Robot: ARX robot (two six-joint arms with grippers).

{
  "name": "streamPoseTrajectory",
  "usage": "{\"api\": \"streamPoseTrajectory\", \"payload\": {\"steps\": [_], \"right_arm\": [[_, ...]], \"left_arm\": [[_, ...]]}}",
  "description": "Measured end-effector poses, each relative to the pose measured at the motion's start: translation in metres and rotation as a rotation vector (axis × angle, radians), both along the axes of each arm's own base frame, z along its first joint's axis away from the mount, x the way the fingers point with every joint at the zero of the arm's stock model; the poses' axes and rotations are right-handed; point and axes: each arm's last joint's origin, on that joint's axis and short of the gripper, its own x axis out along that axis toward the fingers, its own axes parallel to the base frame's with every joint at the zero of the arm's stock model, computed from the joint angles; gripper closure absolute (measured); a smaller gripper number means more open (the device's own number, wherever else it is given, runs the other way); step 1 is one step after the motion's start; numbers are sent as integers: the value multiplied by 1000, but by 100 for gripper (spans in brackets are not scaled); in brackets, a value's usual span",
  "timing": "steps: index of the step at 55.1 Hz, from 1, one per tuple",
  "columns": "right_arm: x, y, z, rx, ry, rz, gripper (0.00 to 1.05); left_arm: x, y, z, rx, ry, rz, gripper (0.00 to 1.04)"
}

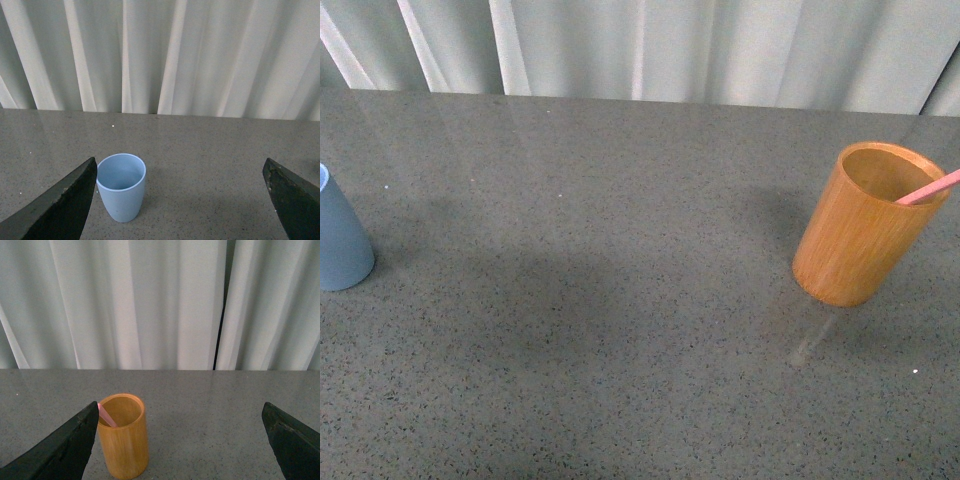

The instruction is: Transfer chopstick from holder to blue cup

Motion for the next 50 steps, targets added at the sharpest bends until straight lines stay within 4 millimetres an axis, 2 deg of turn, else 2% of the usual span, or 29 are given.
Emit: {"api": "streamPoseTrajectory", "payload": {"steps": [21,22,28,31,35,38,41,46,50], "right_arm": [[0,0,0,0,0,0,10],[0,0,0,0,0,0,10],[0,0,0,0,0,4,10],[0,0,0,0,0,2,10],[0,0,0,0,0,2,10],[0,0,0,0,0,2,10],[0,0,0,0,0,2,10],[0,0,0,0,0,2,10],[0,0,0,0,0,2,10]], "left_arm": [[0,0,0,-6,10,-7,7],[1,0,-1,-10,36,-11,7],[7,3,5,-141,449,-63,7],[19,9,13,-194,540,-23,7],[39,20,27,-231,553,35,7],[67,37,44,-232,527,131,7],[88,51,52,-234,514,197,7],[121,73,54,-236,531,292,7],[152,92,40,-241,602,365,7]]}}
